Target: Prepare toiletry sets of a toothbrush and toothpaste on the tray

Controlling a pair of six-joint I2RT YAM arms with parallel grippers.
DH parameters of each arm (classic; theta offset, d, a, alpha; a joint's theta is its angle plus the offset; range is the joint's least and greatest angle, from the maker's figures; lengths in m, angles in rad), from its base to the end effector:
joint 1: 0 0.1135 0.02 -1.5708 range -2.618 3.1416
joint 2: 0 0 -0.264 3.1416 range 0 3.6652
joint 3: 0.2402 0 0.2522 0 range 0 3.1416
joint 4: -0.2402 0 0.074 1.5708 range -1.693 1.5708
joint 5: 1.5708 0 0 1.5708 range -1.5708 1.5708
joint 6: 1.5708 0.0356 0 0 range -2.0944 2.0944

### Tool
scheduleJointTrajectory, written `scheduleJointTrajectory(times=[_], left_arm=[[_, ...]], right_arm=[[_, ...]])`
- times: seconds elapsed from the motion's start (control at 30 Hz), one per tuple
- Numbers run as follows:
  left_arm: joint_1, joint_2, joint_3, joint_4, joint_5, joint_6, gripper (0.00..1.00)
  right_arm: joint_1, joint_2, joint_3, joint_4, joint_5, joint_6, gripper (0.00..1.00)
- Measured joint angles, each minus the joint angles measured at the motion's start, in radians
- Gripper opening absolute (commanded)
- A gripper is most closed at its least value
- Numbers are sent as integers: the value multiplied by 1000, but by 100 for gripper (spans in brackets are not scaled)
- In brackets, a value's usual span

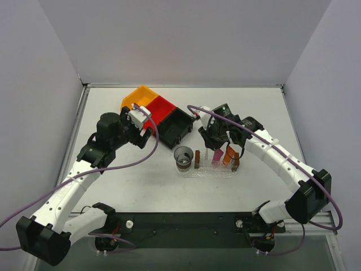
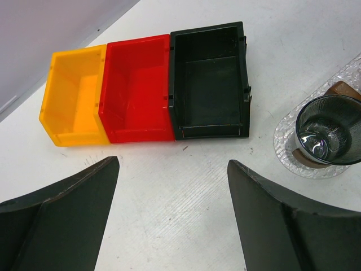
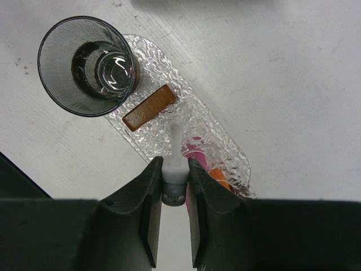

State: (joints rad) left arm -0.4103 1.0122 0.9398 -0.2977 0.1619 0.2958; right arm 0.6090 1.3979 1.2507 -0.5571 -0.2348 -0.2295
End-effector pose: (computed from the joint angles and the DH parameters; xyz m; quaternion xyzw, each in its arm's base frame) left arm 0.2091 -0.0972 0.3400 0.3272 0.7559 -0.0988 0.5583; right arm 0.2483 0.1833 0.3267 -0.4118 0.8033 0.1830 0.3894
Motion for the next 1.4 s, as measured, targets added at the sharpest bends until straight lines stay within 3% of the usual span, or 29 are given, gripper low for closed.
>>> scheduleJointTrajectory(times=[0.97,1.23,1.4], left_arm=[[0,13,0,0,1,3,88],[0,13,0,0,1,4,88],[0,13,0,0,1,7,88]], right_arm=[[-28,0,-21,20,-34,21,0],[-32,0,-21,20,-34,23,15],[-33,0,-21,20,-34,25,16]])
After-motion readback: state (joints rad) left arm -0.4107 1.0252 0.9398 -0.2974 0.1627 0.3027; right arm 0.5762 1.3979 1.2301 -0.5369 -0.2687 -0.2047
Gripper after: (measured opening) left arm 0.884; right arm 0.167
